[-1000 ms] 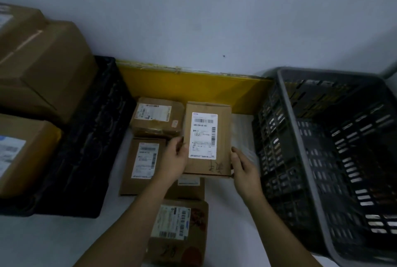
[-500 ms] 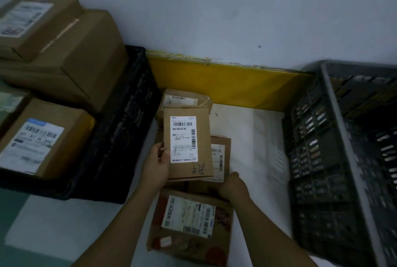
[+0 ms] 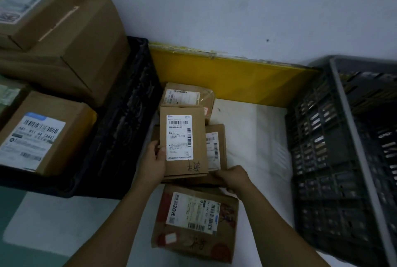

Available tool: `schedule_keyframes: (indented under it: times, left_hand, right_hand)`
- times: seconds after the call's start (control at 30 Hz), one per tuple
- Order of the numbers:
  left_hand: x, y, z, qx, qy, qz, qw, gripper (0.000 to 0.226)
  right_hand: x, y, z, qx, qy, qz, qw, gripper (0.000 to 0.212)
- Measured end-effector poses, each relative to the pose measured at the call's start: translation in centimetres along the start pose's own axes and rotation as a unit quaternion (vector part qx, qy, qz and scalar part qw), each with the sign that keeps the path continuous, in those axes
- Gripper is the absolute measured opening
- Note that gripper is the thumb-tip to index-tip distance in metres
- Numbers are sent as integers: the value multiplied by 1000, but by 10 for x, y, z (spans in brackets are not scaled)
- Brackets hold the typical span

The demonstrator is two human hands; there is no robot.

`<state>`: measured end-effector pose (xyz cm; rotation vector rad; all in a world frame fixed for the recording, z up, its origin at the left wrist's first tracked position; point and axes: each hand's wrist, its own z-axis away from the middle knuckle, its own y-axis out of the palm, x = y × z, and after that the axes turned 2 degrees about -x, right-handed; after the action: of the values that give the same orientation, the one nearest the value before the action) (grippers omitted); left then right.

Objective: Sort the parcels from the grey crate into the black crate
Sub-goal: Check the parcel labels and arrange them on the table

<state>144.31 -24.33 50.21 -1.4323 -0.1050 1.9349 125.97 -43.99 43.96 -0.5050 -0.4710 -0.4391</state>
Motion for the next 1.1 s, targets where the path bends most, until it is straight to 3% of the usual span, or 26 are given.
schedule_keyframes:
  times: [0.07, 0.13, 0.23, 0.43, 0.6, 0.8, 0.93, 1.1]
  left_hand:
    - [-4, -2, -3, -1, -2, 0, 1000, 46]
    - [-11, -4, -5, -5, 8, 4, 1000, 45]
    - [-28, -2, -7, -4, 20, 23, 1000, 43]
    - [-81, 16, 1, 10, 81, 52, 995, 35]
    - [-132, 43, 15, 28, 133, 77, 988, 35]
    - [-202, 98, 52, 63, 200, 85, 974, 32]
    - [-241, 143, 85, 74, 224, 97, 967, 33]
    - [-280, 197, 124, 81, 228, 104, 965, 23]
  right_hand:
    - [1, -6, 4, -33, -33, -27, 999, 32]
    - [0, -17, 9, -88, -95, 9, 992, 51]
    - [7, -40, 34, -157, -199, 54, 966, 64]
    - [34, -103, 95, -305, -338, 54, 889, 59]
    - [45, -164, 147, -384, -350, 15, 854, 58]
    - [35, -254, 199, -447, -341, -118, 819, 52]
    - [12, -327, 198, -480, -267, -160, 820, 53]
    - [-33, -392, 152, -455, -206, -155, 852, 56]
